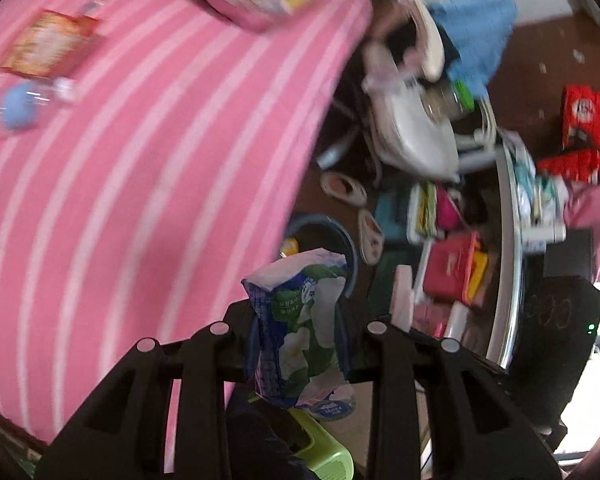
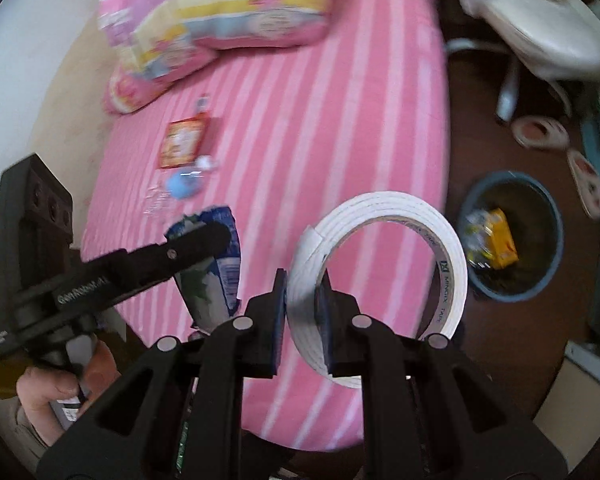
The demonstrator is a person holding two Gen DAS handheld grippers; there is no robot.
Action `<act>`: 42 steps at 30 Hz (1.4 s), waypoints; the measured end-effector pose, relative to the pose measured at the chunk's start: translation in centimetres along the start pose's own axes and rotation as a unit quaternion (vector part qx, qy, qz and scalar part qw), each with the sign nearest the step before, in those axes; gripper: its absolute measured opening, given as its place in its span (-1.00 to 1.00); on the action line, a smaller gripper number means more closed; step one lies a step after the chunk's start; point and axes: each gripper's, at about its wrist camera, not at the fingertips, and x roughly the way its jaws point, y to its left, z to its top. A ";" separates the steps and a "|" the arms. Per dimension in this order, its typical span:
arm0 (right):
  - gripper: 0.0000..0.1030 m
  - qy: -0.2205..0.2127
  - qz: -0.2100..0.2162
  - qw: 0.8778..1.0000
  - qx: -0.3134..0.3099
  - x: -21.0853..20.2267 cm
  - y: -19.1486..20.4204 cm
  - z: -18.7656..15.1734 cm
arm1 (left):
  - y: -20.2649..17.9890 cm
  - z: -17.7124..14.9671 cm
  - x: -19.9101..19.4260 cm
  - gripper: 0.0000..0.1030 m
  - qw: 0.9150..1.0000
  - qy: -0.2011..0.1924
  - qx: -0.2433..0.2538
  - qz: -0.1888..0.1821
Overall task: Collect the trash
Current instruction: 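Carry the box and tape roll over the bin and open both tools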
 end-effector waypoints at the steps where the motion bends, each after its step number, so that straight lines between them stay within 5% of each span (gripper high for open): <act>1: -0.69 0.000 -0.003 1.000 0.007 -0.2 -1.5 -0.2 | -1.1 -0.2 1.8 -0.45 1.000 0.012 0.005 -0.004; 14: -0.69 0.024 -0.020 0.997 0.070 2.3 -20.0 0.6 | -9.8 1.1 20.5 -0.44 0.992 0.116 0.056 -0.008; 25: -0.64 0.053 -0.036 0.994 0.083 8.6 -28.5 2.8 | -11.4 2.2 34.0 -0.42 0.985 0.167 0.050 0.001; 29: -0.09 0.049 -0.063 0.993 0.090 9.5 -30.4 3.3 | -11.0 2.7 37.4 -0.10 0.983 0.182 0.038 0.009; 35: 0.21 0.050 -0.092 0.990 0.099 9.1 -31.4 3.1 | -10.5 2.8 38.4 0.54 0.981 0.192 0.025 0.014; 42: 0.42 0.036 -0.099 0.991 0.081 7.8 -27.3 2.5 | -8.7 2.4 34.3 0.60 0.984 0.181 -0.006 -0.005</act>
